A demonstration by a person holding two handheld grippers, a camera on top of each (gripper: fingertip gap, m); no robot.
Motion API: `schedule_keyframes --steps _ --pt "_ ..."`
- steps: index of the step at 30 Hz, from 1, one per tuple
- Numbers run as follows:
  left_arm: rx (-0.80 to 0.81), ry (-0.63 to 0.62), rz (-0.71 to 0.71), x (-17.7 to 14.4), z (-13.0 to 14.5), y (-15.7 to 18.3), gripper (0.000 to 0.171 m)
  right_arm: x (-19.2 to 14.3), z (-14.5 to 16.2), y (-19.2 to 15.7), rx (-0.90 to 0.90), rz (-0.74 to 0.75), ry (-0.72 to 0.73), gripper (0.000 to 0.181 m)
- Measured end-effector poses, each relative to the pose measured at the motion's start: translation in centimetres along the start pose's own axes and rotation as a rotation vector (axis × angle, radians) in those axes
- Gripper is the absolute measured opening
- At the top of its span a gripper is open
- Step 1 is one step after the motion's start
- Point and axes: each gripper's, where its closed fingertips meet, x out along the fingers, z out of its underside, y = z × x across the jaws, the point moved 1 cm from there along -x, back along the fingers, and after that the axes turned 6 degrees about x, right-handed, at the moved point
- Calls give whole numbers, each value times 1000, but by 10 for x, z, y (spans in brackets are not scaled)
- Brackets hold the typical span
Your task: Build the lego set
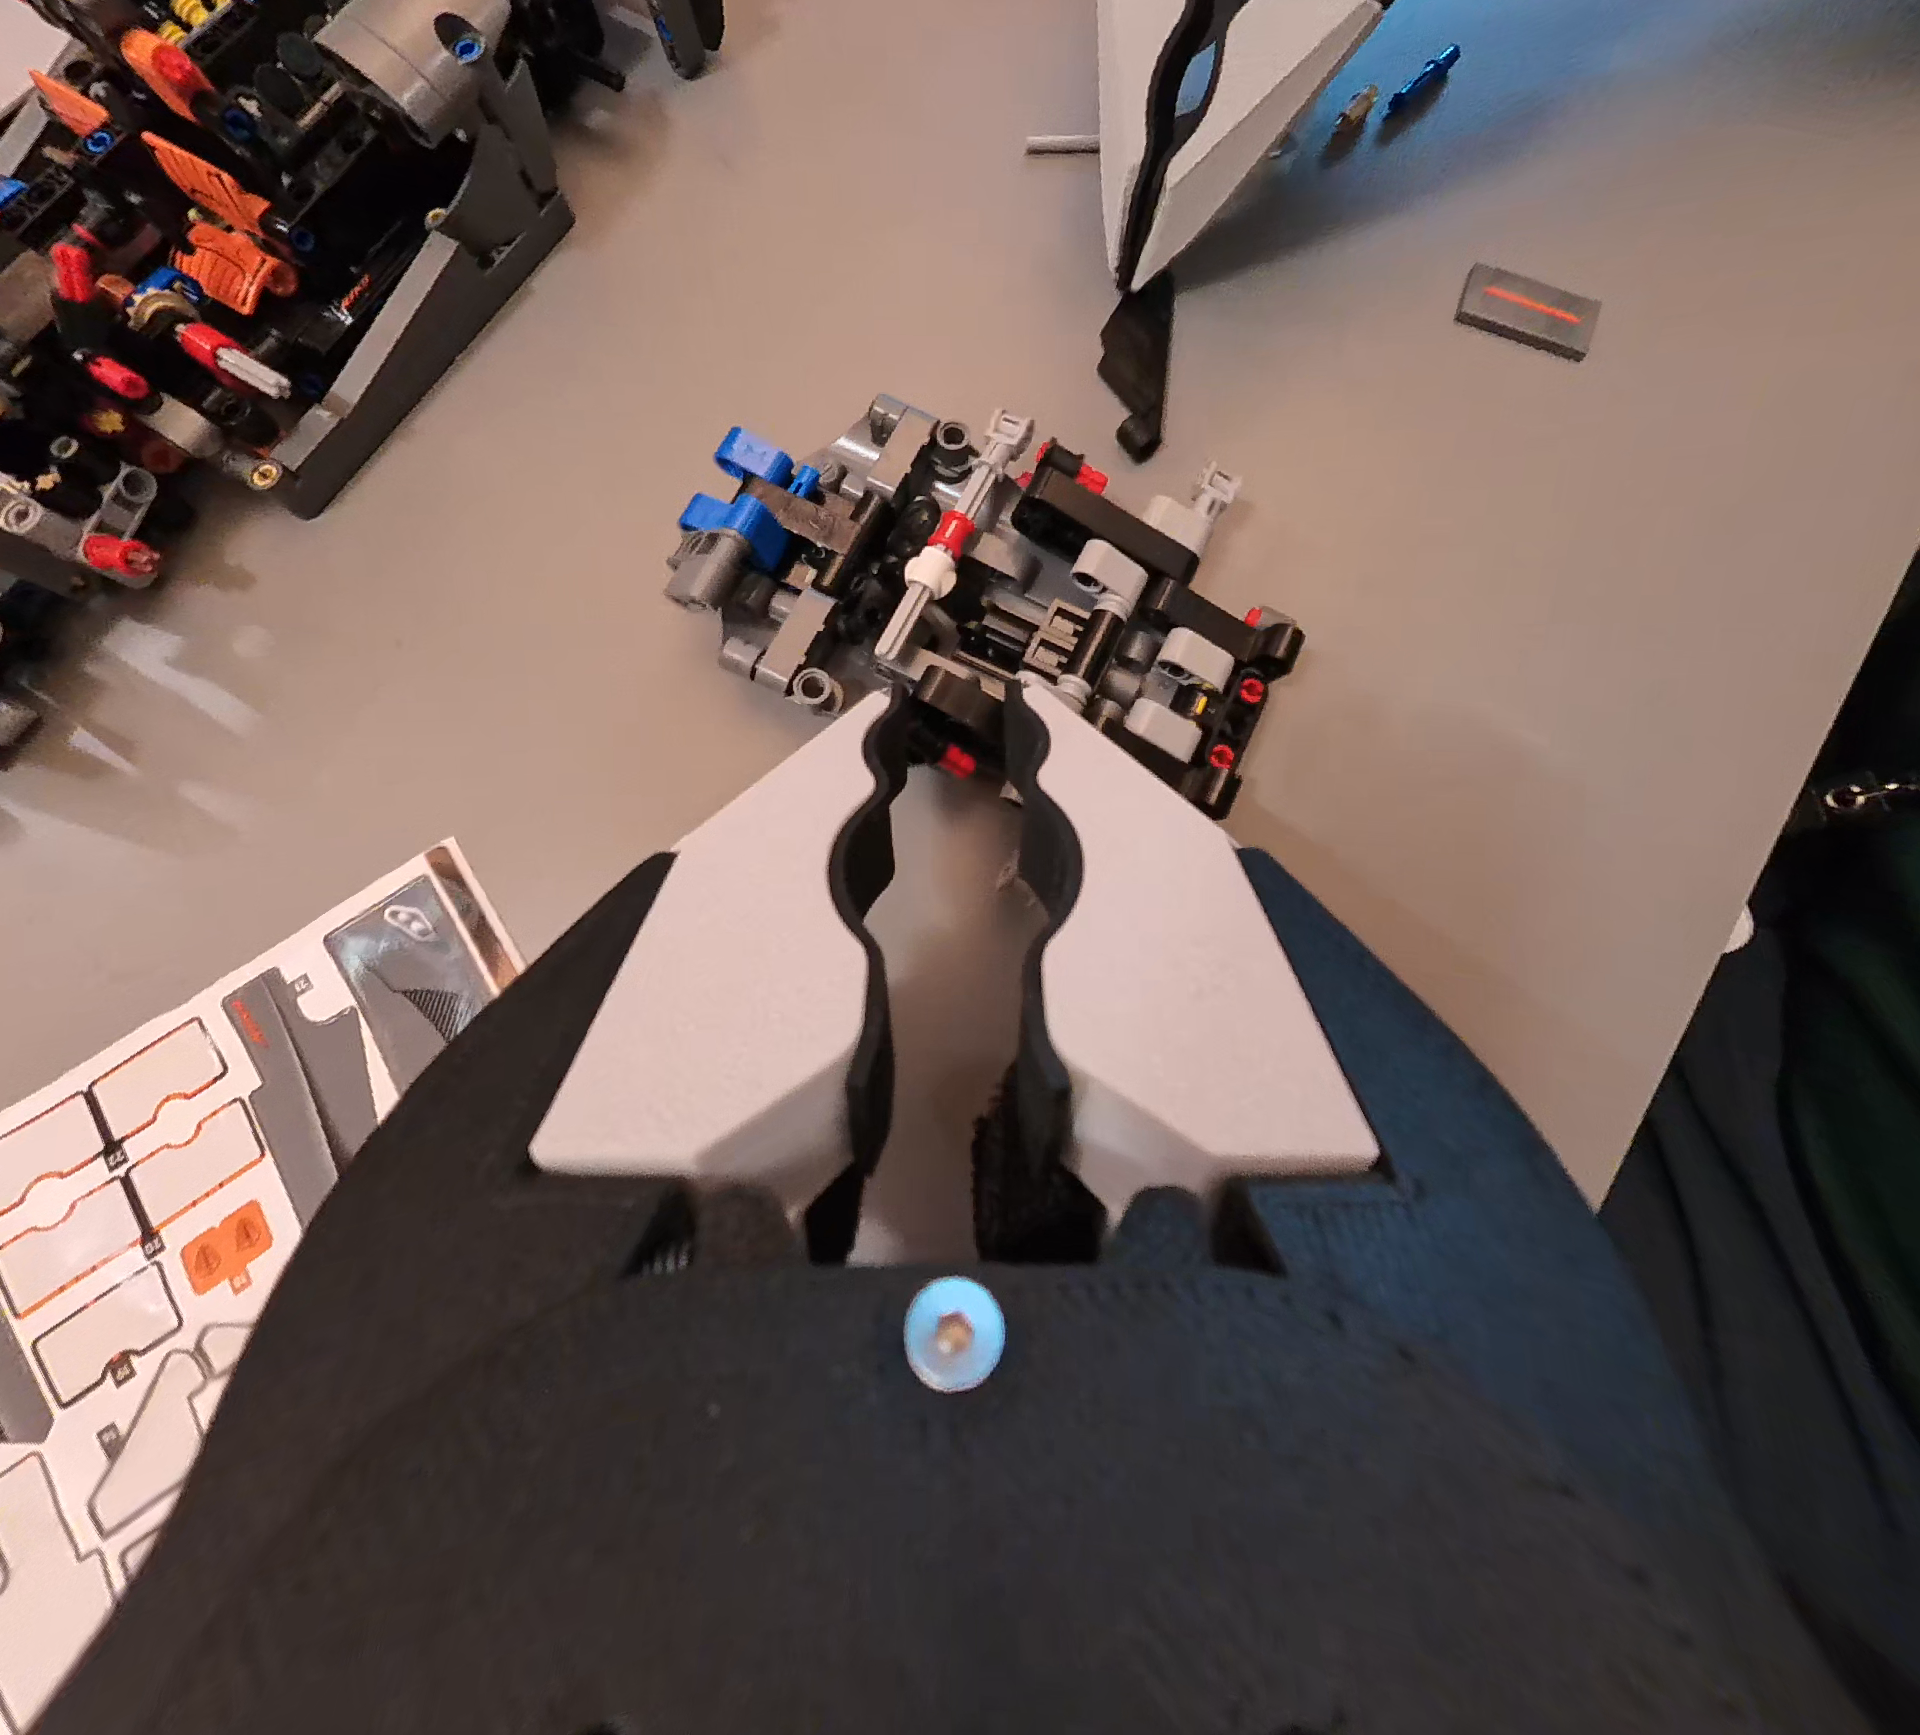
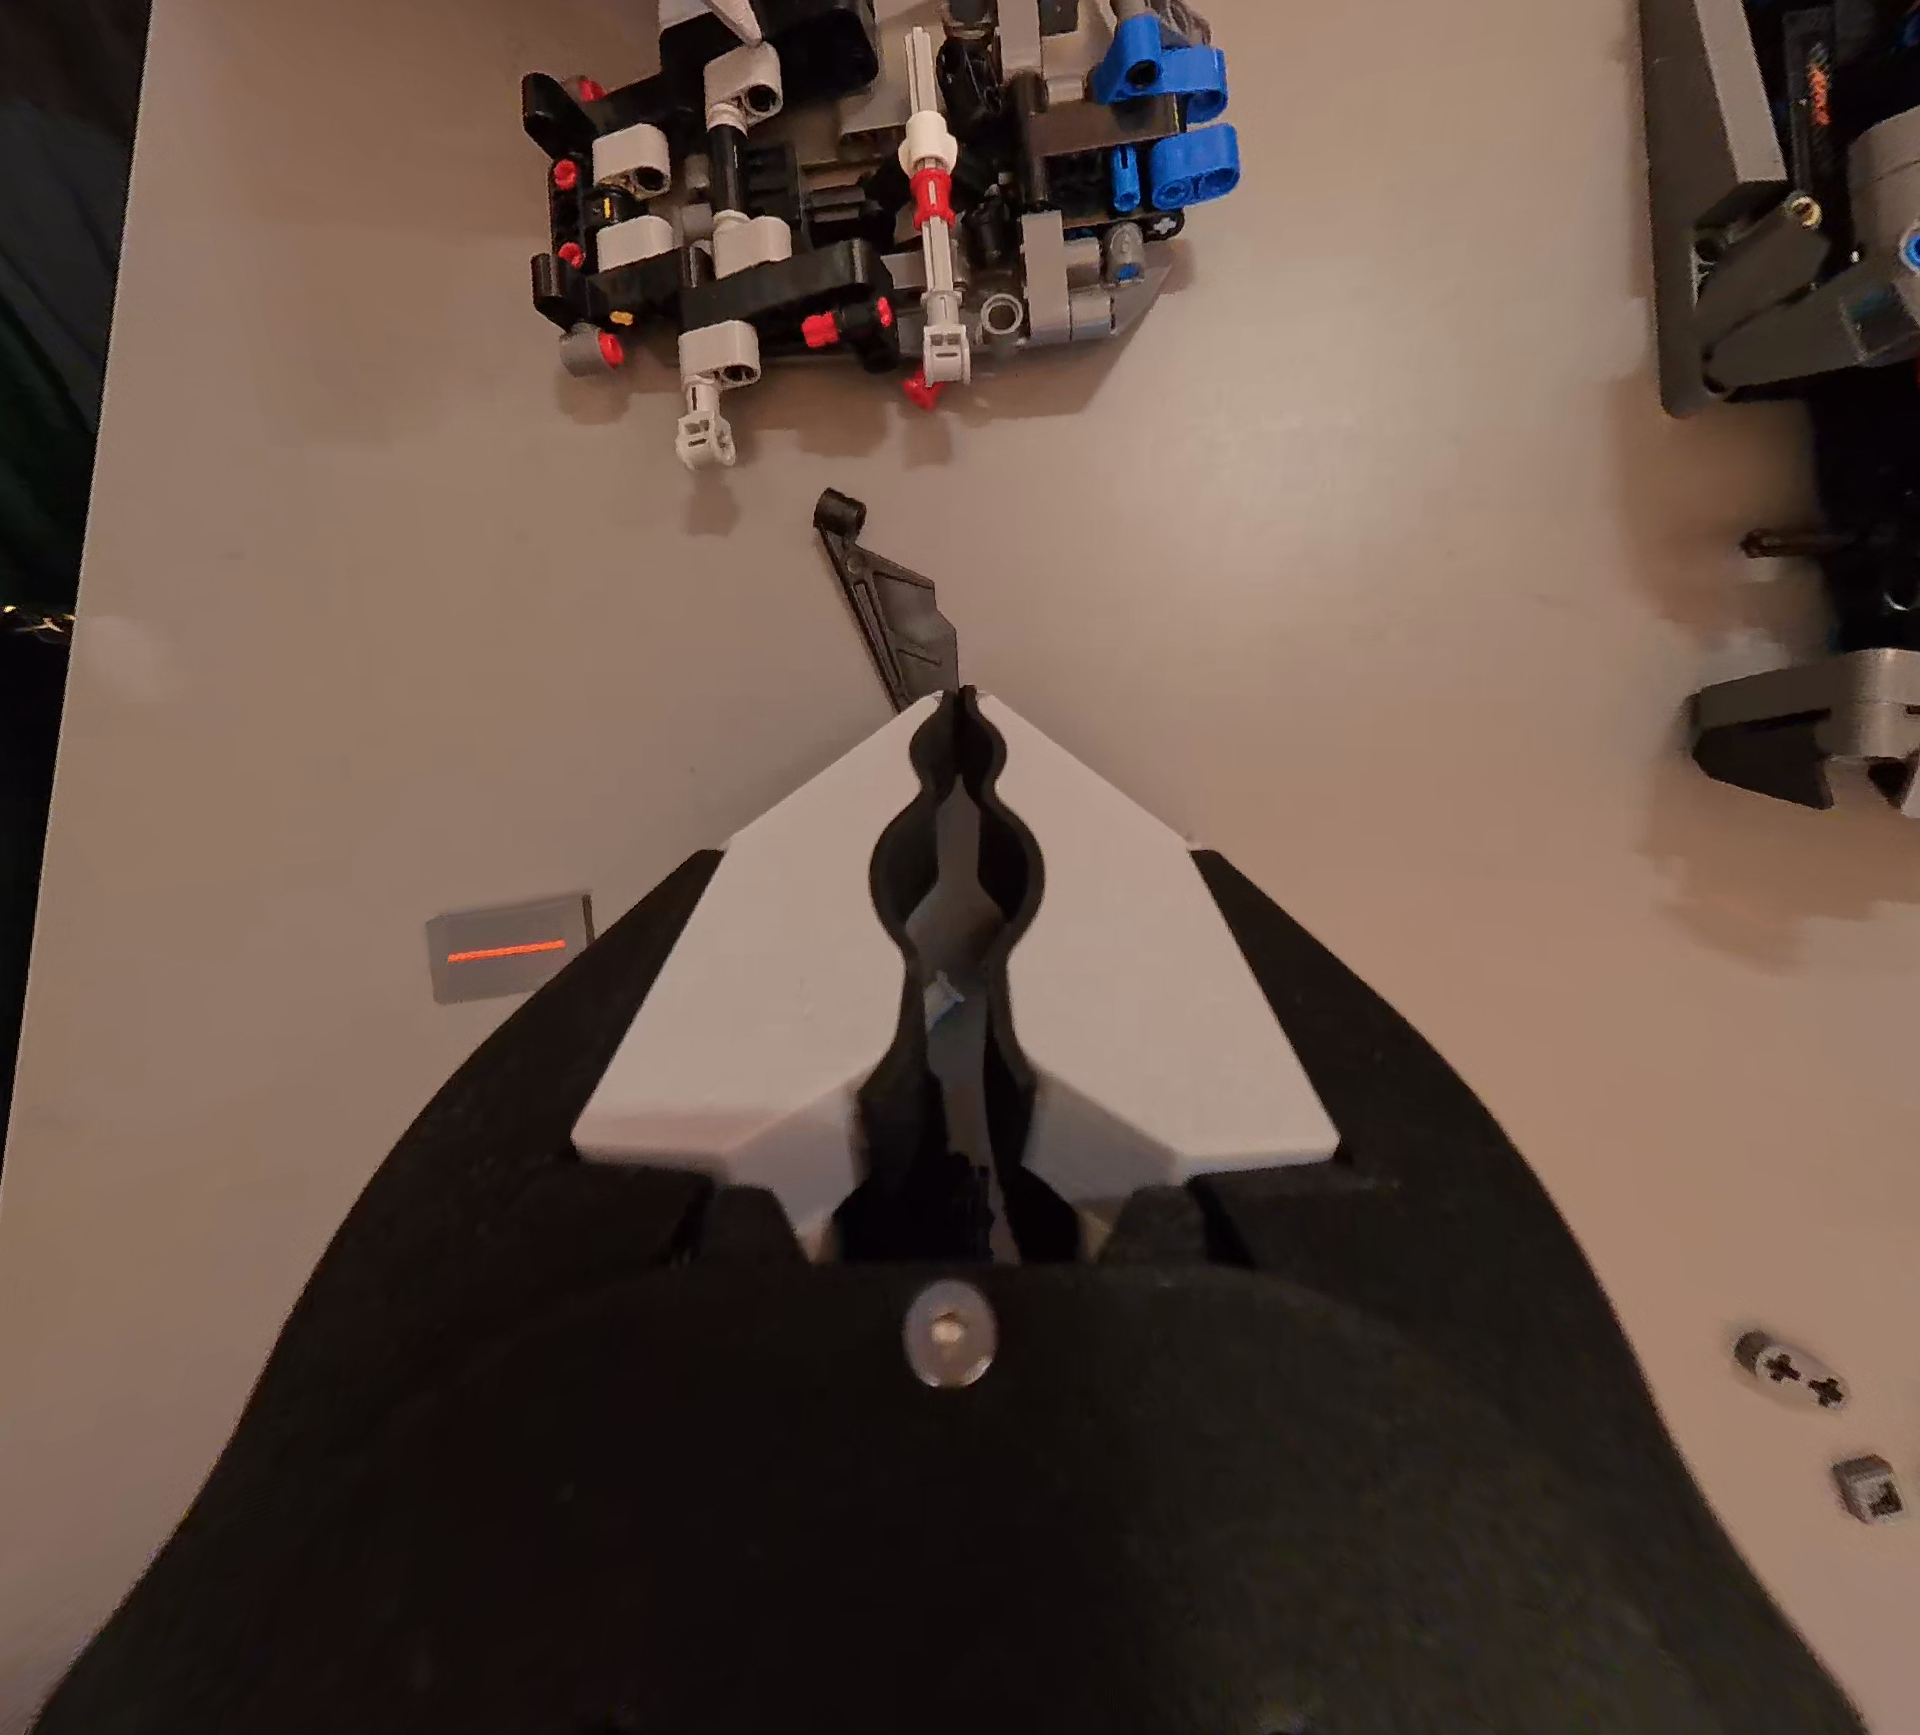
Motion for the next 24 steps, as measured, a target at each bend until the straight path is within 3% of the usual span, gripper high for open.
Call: schedule_keyframes --steps 24 --pt "-2 29 -18 -8 -6 0 16 -1 4 5 23 -8 43 0"
